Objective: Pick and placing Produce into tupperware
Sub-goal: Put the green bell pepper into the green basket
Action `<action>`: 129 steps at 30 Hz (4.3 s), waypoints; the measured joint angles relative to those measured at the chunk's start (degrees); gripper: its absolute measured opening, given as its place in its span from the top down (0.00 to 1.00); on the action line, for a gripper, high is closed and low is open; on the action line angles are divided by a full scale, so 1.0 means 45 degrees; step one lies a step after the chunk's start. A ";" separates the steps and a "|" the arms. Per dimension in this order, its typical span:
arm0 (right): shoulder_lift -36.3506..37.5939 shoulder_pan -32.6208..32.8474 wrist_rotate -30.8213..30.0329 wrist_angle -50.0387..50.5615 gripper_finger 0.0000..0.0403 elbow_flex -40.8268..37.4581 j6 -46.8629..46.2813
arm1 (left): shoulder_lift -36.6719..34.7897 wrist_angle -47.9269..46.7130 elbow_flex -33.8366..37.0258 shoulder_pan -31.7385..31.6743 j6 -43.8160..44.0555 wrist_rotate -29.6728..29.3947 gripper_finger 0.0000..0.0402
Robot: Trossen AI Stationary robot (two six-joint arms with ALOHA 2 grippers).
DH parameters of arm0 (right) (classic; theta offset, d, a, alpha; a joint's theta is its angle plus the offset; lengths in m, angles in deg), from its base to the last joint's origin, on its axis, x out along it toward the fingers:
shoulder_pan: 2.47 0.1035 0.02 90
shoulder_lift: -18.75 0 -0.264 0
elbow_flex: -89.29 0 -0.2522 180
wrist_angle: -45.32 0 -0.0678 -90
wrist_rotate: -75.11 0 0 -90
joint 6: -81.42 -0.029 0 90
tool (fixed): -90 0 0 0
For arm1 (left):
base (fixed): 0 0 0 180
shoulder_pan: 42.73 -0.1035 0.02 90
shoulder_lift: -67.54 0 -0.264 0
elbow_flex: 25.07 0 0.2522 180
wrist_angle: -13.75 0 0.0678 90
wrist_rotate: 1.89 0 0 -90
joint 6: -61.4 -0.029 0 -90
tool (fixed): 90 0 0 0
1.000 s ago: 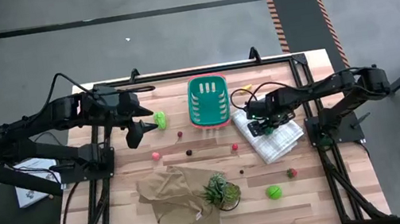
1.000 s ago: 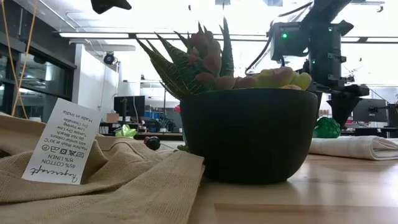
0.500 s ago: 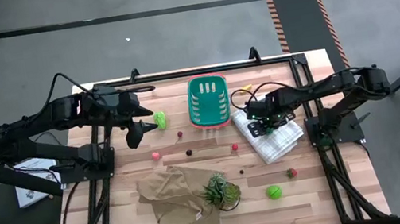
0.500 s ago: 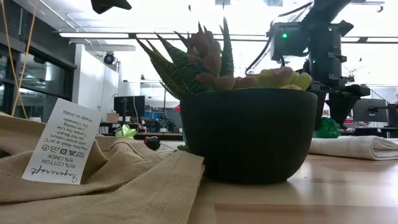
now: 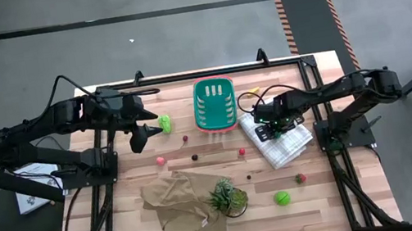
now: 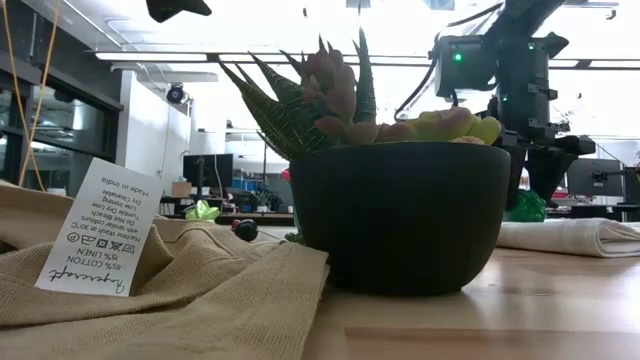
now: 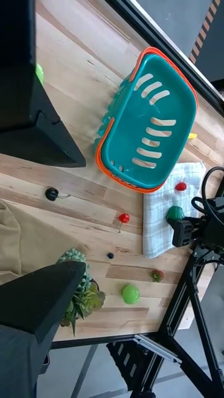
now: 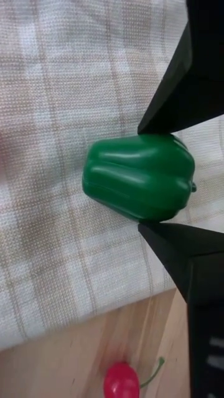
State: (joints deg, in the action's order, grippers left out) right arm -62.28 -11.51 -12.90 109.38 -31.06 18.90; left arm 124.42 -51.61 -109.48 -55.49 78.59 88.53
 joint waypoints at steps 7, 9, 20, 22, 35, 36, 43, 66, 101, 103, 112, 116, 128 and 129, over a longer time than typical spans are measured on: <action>-0.0005 0.0001 -0.0002 0.0198 0.48 0.0202 0.0250 | 0.0000 0.0000 0.0000 0.0000 0.0000 0.0000 0.38; -0.0005 0.0000 -0.0007 0.0259 0.48 0.0381 0.0337 | 0.0000 0.0000 0.0000 0.0002 0.0000 -0.0005 0.38; -0.0005 0.0005 -0.0077 0.1002 0.48 0.1534 0.0919 | 0.0000 0.0000 0.0000 0.0001 0.0000 -0.0005 0.38; -0.0005 0.0005 -0.0213 0.1424 0.48 0.1823 0.1049 | -0.0002 0.0000 0.0000 0.0003 -0.0003 -0.0005 0.38; -0.0005 0.0005 -0.0834 0.3322 0.48 0.4176 0.1974 | -0.0005 0.0000 0.0000 0.0000 -0.0097 -0.0005 0.38; -0.0005 0.0005 -0.0849 0.3329 0.48 0.4315 0.2011 | -0.0005 0.0000 0.0000 0.0005 -0.0097 -0.0005 0.38; -0.0005 0.0005 -0.1106 0.3337 0.48 0.5318 0.2348 | -0.0005 0.0000 0.0000 0.0004 -0.0097 -0.0005 0.38; 0.0000 0.0005 -0.1048 -0.0186 0.48 0.6562 0.4229 | -0.0005 0.0515 0.0005 0.0001 -0.0092 -0.0010 0.38; 0.0000 -0.0747 0.1915 -0.4699 0.48 0.6562 0.7674 | -0.0005 0.0501 0.0005 0.0002 0.0583 -0.0005 0.38; 0.0000 -0.1111 0.2108 -0.4807 0.48 0.6562 0.7845 | -0.0005 0.0500 0.0005 0.0004 0.0583 -0.0005 0.38; 0.0005 -0.2523 0.2882 -0.4813 0.48 0.6562 0.8760 | -0.0005 0.0500 0.0005 0.0001 0.0631 -0.0005 0.38; 0.0005 -0.3029 0.3113 -0.4809 0.48 0.6562 0.9117 | -0.0005 0.0500 0.0005 0.0002 0.0636 -0.0005 0.38; 0.0002 -0.4602 0.4260 -0.4755 0.48 0.6562 1.0121 | -0.0005 0.0495 0.0005 0.0000 0.0749 -0.0005 0.38; 0.0004 -0.4736 0.4320 -0.4753 0.48 0.6562 1.0198 | -0.0005 0.0496 0.0005 0.0002 0.0859 -0.0005 0.38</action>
State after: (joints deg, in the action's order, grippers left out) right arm -62.27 -32.82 6.53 88.00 -1.53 64.79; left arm 124.40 -49.37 -109.46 -55.48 82.45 88.51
